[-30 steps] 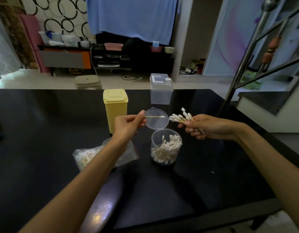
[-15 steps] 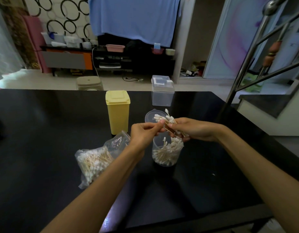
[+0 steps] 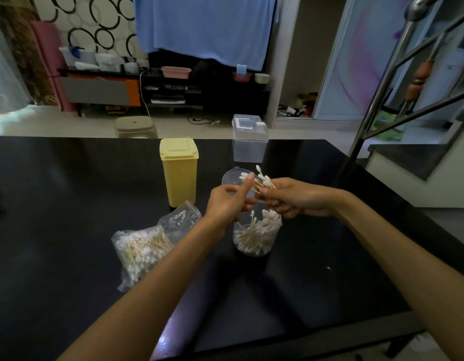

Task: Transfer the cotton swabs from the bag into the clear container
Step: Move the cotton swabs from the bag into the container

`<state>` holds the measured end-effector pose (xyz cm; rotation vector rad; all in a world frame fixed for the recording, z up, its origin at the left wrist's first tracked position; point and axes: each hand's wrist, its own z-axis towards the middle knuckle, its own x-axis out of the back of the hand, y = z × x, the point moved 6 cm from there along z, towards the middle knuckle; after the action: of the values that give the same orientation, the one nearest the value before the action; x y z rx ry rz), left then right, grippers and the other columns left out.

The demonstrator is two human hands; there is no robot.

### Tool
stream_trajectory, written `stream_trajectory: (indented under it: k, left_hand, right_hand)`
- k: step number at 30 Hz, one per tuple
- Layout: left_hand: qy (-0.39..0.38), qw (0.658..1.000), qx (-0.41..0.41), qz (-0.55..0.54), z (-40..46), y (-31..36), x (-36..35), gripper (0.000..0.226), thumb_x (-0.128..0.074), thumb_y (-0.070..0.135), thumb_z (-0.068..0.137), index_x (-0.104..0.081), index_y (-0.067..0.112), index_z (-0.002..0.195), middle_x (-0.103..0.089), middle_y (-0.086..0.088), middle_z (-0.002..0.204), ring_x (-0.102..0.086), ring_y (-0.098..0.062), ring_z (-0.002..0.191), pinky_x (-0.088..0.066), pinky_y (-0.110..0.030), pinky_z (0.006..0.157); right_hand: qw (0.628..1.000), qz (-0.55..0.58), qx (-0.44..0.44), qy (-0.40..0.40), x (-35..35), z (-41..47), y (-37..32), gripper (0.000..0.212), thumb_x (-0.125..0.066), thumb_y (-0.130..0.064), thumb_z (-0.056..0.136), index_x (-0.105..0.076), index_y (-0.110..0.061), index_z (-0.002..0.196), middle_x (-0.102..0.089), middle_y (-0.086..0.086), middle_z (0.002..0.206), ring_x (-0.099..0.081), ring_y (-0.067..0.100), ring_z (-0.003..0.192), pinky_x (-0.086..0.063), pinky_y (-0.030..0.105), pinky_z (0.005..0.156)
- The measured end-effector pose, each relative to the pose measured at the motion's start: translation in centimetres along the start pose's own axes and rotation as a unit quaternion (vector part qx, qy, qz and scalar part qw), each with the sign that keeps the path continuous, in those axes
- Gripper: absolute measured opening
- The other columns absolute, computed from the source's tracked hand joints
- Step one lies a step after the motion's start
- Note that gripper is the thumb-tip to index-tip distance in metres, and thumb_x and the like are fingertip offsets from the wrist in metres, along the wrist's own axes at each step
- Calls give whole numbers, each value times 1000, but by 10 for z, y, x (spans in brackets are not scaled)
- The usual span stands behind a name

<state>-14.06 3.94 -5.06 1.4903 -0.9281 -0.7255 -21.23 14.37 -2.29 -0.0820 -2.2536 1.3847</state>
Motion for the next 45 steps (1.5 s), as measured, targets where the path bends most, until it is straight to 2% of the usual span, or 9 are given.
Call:
stream_trajectory:
  k: [5,8,16,20,25,30,36,39,45]
  left_hand:
    - [-92,981,-52,162,10,27,-4,67,-13,58,95,-59,10,87,-58,-1,69,-50,-7,55,-36,-14,45]
    - [-106,959,-121,234,14,38,-7,58,-14,48,100,-54,11,78,-52,0,64,-46,-2,47,-36,-12,45]
    - [-89,941,-135,298,11,19,-14,44,-17,50,100,-51,27,83,-61,-5,84,-59,-23,85,-48,-43,89]
    - [-64,963,-120,231,17,11,-12,32,-23,43,100,-48,27,91,-62,-11,96,-60,-29,86,-50,-50,88]
    - [-14,963,-163,214,19,21,-5,42,-23,63,92,-44,27,102,-64,-3,93,-65,-18,77,-54,-44,79]
    - [-30,942,-195,273,20,17,-7,31,-26,38,101,-49,20,88,-61,-7,87,-61,-28,83,-50,-54,81]
    - [-22,947,-189,261,12,20,-14,31,-26,47,99,-46,26,90,-59,-3,91,-60,-24,88,-51,-46,83]
    - [-40,949,-164,266,14,16,-19,42,-35,61,90,-45,21,98,-57,3,87,-59,-13,78,-49,-30,67]
    - [-31,961,-166,219,16,9,-21,26,-41,46,96,-45,21,95,-55,6,80,-53,-4,68,-37,-18,55]
  right_hand:
    - [999,-18,-23,-35,-1,-3,1,18,-37,-25,100,-50,-14,93,-41,-3,66,-32,4,50,-27,13,44]
    - [997,-17,-38,-62,-4,-1,0,20,-37,-25,100,-51,-10,104,-41,-4,65,-33,4,50,-27,12,43]
    - [993,-73,-58,-77,-3,2,5,22,-42,-27,98,-53,-13,85,-40,-4,62,-33,3,48,-30,13,44]
    - [991,-109,-45,-63,-3,5,0,22,-43,-27,98,-55,-14,85,-43,-4,62,-36,3,49,-32,13,46]
    - [988,-111,-44,-96,-7,6,-6,20,-43,-27,98,-53,-13,87,-41,-5,60,-33,3,48,-30,12,45]
    - [985,-116,-58,-110,-8,5,-4,18,-49,-28,94,-53,-13,85,-47,-6,59,-36,4,48,-31,12,44]
    - [973,-217,-81,16,2,17,-1,16,-68,-20,83,-60,-11,93,-56,2,74,-46,7,54,-37,16,48]
    - [958,-264,-101,44,5,24,1,40,-71,-10,78,-55,-17,114,-57,5,104,-55,13,80,-46,21,62]
    - [934,-327,-127,62,5,24,-3,46,-69,-10,79,-50,-11,121,-52,7,108,-52,17,86,-45,21,65]
